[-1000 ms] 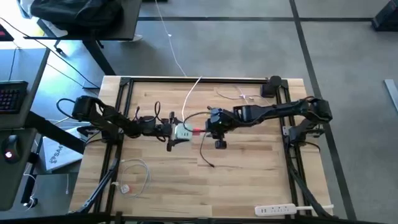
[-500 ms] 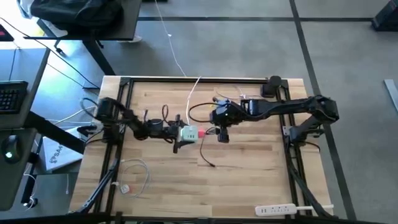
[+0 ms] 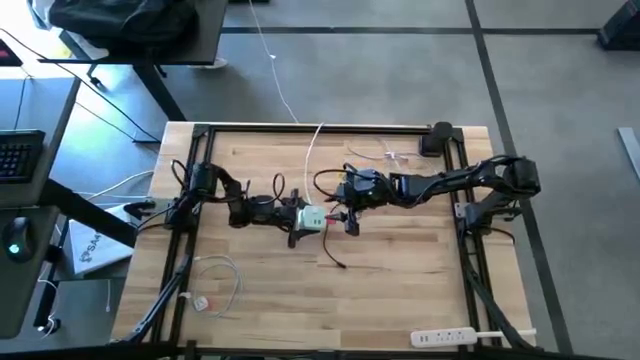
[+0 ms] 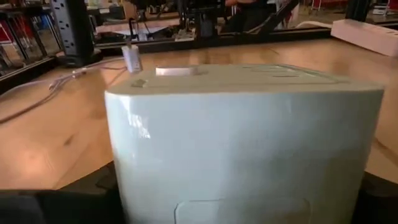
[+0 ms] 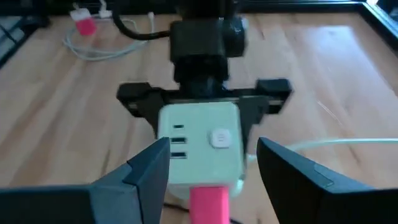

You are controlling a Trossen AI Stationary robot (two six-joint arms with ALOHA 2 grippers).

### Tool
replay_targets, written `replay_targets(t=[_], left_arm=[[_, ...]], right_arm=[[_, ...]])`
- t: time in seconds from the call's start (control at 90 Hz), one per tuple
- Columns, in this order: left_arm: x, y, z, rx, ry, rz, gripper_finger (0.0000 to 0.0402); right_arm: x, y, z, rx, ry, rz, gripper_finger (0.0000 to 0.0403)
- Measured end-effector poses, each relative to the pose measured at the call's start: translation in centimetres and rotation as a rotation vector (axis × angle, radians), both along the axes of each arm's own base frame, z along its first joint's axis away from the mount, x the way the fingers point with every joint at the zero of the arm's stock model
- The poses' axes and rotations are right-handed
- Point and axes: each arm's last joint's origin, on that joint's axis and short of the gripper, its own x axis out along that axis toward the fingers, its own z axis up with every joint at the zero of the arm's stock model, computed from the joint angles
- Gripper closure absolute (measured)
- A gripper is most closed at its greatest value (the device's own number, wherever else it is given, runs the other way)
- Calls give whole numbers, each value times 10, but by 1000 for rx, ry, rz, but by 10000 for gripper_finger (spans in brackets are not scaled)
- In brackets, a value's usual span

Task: Insert USB
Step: Insert the pink charger adapter into the top white outlet extension

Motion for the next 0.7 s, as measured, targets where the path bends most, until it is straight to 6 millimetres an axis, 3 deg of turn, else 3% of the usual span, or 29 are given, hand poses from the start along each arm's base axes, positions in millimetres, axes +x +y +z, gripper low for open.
replay_targets(t=[0.289,0.522,0.7], left_arm=[[8,0,-2,-1,16,0,104],[7,2,-3,-54,27,73,97],[5,2,7,-134,35,99,96]], right_arm=[[26,-5,-31,-8,40,-64,196],[43,-6,-36,-23,63,-71,196],[45,-10,-39,-19,93,-92,196]])
